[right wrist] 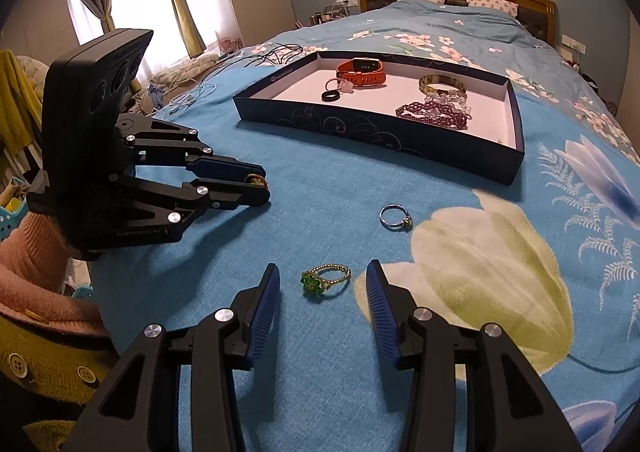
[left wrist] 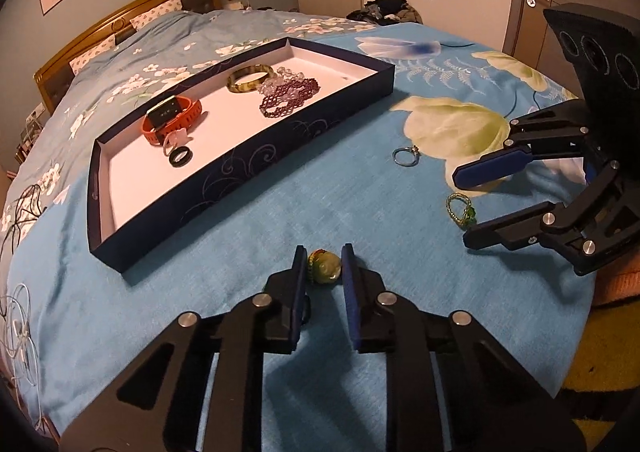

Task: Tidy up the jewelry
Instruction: 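Grasp the round green-stone ring with the left tool while the right tool grasps the gold green-gem ring, then carry the green-stone ring over the box lid with the left tool while the right tool carries the green-gem ring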

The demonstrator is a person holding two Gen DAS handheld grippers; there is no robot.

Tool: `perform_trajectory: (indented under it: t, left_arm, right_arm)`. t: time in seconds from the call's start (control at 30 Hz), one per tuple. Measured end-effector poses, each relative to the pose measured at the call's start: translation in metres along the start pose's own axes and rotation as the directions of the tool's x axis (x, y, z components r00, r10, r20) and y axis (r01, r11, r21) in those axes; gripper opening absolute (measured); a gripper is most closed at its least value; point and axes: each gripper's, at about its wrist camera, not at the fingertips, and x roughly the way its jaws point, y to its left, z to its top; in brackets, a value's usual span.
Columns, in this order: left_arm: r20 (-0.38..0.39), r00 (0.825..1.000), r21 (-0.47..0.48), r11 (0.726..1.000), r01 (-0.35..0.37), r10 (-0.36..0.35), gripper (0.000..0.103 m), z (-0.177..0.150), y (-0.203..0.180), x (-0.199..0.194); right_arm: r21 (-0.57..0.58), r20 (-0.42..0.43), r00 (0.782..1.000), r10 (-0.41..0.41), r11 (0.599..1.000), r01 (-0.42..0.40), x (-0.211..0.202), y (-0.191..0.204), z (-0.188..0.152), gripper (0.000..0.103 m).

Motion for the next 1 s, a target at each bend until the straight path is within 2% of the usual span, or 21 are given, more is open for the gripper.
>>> perform_trajectory:
  t: [0.23,0.3,0.6,1.0]
  left_arm:
    - [-0.004,1.000,-0.009,1.000,-0.007,0.007,0.021,0.000,0.002,0.000]
    - [-0.003,1.000,-0.016,1.000,-0.002,0.002,0.019,0.000,0.002,0.000]
    - [0.012,1.000,-0.046,0.999,-0.025,0.025,0.017,-0.002,0.004,-0.005]
    - [0.073,0.997,-0.121,0.992,-0.021,0.030,0.017,-0.002,0.014,-0.019]
  right_arm:
    - [-0.014,0.007,1.000,-0.019,1.000,0.019,0.000,0.004,-0.001,0.039]
    - [-0.020,0.006,1.000,-0.028,0.999,0.028,0.001,0.005,-0.001,0.032]
    - [-0.006,0.010,0.999,-0.048,0.999,0.048,0.001,0.000,0.000,0.014]
    - [0.034,0.054,0.998,-0.016,0.999,0.014,-0.010,-0.008,0.009,0.013]
